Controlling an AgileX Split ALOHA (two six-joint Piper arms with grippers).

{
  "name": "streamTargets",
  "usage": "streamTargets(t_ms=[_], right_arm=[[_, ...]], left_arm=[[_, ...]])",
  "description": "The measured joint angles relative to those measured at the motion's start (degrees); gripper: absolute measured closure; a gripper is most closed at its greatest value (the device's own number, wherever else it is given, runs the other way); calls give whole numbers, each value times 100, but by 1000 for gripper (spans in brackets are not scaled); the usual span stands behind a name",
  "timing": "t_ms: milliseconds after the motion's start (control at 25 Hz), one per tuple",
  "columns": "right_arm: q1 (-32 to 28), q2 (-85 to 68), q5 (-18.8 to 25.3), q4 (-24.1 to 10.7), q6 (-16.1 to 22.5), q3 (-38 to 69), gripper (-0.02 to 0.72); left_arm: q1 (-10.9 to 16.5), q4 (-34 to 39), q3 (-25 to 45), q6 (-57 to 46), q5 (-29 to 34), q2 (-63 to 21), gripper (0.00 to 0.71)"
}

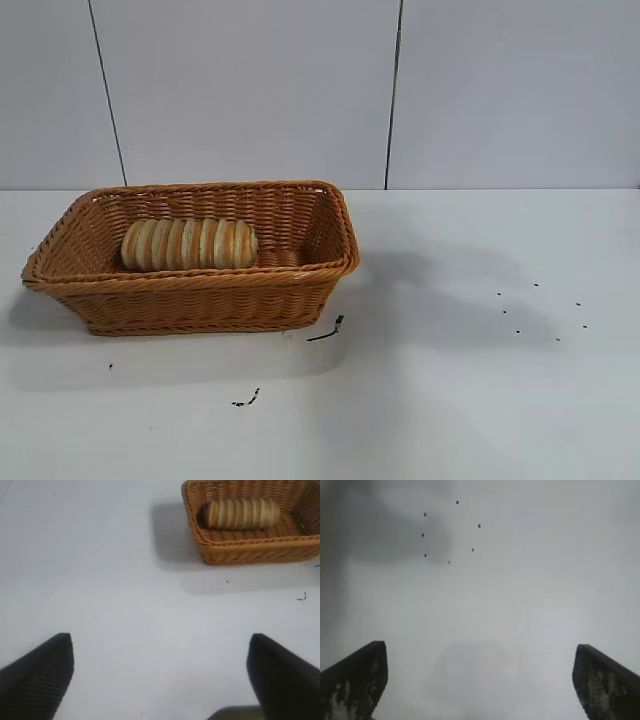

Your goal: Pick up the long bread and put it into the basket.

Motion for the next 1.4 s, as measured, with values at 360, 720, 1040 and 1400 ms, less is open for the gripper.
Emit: streamTargets(t_ms=[360,720,1040,1400], right_arm=[[0,-3460,-997,-10,-75,2067,13],[0,-5426,-1029,-36,-115,2472,13],[38,-5468,-1028,-36,-84,2478,13],[38,-5468,-1028,-36,-70,2478,13]], left_arm=[[0,0,0,0,0,0,17],[0,0,0,0,0,0,17],[0,0,0,0,0,0,17],[0,0,0,0,0,0,17]])
